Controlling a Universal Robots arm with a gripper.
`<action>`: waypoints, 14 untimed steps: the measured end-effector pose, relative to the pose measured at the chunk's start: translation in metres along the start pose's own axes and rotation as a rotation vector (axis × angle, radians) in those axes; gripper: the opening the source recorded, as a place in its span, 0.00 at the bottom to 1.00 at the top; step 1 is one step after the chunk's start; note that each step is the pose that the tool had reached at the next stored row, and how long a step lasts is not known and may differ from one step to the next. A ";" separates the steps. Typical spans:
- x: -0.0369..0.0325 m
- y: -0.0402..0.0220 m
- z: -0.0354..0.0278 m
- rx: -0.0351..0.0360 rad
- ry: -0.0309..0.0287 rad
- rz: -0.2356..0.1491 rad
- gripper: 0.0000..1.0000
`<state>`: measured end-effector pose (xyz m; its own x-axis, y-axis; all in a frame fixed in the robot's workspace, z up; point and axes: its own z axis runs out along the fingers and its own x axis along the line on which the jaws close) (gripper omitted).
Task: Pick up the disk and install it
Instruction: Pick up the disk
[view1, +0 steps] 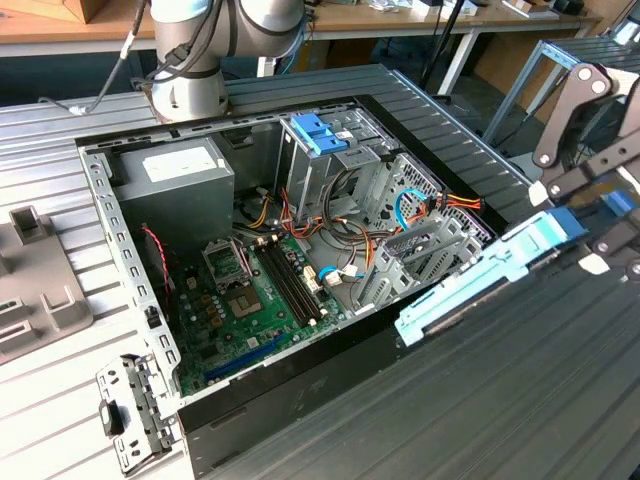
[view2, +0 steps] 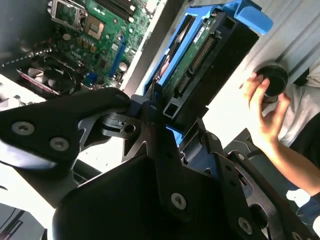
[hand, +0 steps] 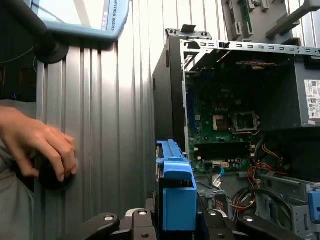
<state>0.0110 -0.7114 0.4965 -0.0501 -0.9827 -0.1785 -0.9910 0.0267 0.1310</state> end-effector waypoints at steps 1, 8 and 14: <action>-0.0048 -0.0025 0.0011 -0.0006 -0.0001 0.000 0.37; -0.0358 -0.0235 0.0073 -0.0053 0.0004 0.001 0.37; -0.0584 -0.0401 0.0127 -0.0099 0.0063 0.003 0.37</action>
<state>0.0521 -0.6528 0.4893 -0.0520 -0.9837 -0.1719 -0.9896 0.0277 0.1411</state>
